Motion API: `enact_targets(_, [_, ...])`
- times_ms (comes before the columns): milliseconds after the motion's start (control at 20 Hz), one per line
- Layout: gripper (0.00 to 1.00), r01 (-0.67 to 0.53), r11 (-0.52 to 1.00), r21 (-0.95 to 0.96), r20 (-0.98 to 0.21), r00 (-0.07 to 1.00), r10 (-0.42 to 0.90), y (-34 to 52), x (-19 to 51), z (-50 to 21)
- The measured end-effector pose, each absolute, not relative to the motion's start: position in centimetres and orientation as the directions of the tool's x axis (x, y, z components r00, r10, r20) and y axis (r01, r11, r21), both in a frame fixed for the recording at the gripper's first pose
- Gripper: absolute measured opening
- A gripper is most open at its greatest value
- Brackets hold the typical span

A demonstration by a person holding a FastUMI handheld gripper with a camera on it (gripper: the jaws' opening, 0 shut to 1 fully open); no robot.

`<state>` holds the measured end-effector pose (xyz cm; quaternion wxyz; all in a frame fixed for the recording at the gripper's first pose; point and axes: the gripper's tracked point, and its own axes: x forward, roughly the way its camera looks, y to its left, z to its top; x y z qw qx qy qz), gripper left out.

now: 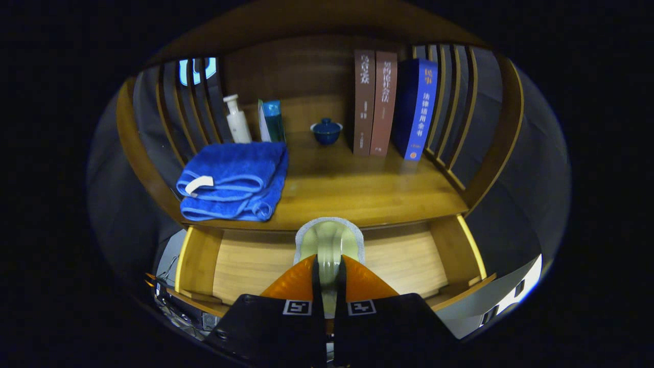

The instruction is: Pull open the drawer, take out the items inside it, and place them on the countertop above the cabinet.

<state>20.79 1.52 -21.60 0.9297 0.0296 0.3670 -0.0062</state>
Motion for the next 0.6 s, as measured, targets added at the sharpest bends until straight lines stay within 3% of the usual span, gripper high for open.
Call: enact_targets(600, [0.11,-0.001,1.0,0.001,-0.71,0.704,0.001,2.2,30.4,-21.0])
